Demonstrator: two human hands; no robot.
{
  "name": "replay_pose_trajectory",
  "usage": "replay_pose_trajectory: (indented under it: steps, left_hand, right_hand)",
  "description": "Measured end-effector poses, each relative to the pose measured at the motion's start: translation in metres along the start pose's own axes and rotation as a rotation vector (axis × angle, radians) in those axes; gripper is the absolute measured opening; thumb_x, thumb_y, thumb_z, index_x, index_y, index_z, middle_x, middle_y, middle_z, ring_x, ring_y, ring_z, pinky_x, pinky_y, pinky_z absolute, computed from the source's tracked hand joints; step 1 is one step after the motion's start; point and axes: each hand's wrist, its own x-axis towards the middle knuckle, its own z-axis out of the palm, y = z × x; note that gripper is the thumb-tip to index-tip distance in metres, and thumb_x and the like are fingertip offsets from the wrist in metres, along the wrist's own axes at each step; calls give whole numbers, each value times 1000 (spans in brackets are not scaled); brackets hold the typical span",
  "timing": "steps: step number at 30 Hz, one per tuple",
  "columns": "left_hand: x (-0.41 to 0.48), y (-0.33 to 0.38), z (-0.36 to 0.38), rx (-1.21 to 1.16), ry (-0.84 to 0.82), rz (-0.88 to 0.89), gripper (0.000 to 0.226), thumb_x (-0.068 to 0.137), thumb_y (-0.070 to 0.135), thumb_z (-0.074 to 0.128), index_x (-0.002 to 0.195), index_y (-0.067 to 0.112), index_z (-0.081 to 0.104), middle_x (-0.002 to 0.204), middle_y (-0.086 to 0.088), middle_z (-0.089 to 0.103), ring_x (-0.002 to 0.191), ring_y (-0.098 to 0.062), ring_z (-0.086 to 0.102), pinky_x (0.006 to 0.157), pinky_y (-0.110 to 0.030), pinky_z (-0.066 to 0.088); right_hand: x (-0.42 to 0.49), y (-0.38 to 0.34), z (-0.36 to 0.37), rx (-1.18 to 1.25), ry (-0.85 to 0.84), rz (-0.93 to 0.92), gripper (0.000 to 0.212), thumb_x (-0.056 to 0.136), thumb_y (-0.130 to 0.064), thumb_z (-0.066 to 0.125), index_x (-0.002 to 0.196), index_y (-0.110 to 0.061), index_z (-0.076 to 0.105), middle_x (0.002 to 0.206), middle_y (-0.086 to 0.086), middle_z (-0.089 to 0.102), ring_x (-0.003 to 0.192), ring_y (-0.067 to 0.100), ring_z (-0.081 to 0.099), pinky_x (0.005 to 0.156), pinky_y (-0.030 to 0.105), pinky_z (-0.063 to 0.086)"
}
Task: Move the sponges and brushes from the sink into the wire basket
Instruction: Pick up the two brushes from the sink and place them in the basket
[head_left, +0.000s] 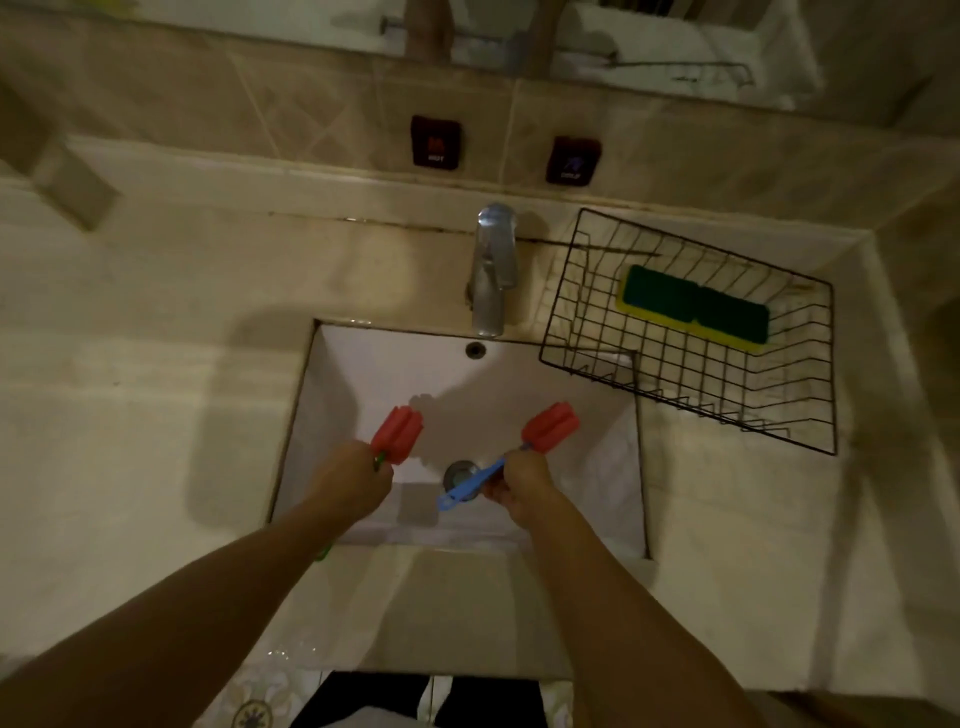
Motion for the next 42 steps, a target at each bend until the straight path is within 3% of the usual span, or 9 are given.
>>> replay_pose_trajectory:
  steps: [6,10,14,18,26,30,34,38,42]
  left_hand:
    - [-19,19,-1,38,-38,172,33,88,25,58,57,16,49,55,0,51,48,-13,49,44,-23,31]
    - [-31,38,-1,21,-104,311,40,87,25,59,51,18,46,53,-2,50,51,-20,51,45,-25,31]
    - [-45,61,4,-48,-139,438,41,87,28,60,50,18,45,49,2,47,45,-12,43,45,-25,28]
    - [-53,91,14,-103,-170,536,33,87,21,57,60,1,57,57,-17,61,49,-22,53,51,-34,44]
    - [-64,169,10,-178,-168,743,26,92,20,56,70,7,62,61,-10,62,53,-18,56,51,-30,44]
    - [-63,197,7,-218,-132,743,27,92,23,55,71,8,61,63,-14,64,56,-23,60,54,-37,49]
    - [-57,225,-2,-245,-124,737,27,93,22,51,69,13,57,59,-9,58,51,-17,51,51,-36,44]
    - [-42,255,-17,-297,-48,730,30,93,17,52,64,13,54,52,0,49,46,-12,44,47,-29,37]
    - [-17,274,-30,-213,-23,763,24,94,14,51,71,9,56,56,-5,51,49,-17,48,48,-31,40]
  right_hand:
    - [-44,-10,-31,-287,-101,-102,25,96,-2,42,72,-8,46,63,14,47,49,24,48,47,31,42]
    - [-59,-6,-54,-245,-171,-94,24,99,-6,40,78,-4,51,69,14,49,51,23,45,47,33,40]
    - [-74,-3,-80,-266,-224,-124,18,101,-9,40,88,-2,52,75,13,56,54,22,50,49,31,45]
    - [-92,-10,-105,-266,-249,-174,19,102,-12,40,90,-6,53,78,12,59,57,20,54,51,30,46]
    - [-126,-60,-174,-212,-217,-281,15,98,-6,44,90,-9,57,73,5,57,44,8,55,54,29,45]
    - [-139,-95,-194,-246,-243,-261,15,98,-7,43,91,-9,55,78,7,61,60,19,64,63,35,55]
    - [-132,-132,-209,-520,-142,-313,15,99,-9,44,109,-11,55,93,10,61,59,19,60,54,30,54]
    - [-108,-179,-222,-977,48,-459,23,99,-11,45,119,-3,53,78,8,55,61,17,52,54,26,45]
    - [-62,-224,-220,-1438,198,-492,38,93,0,50,130,-10,51,103,12,61,88,23,59,77,32,52]
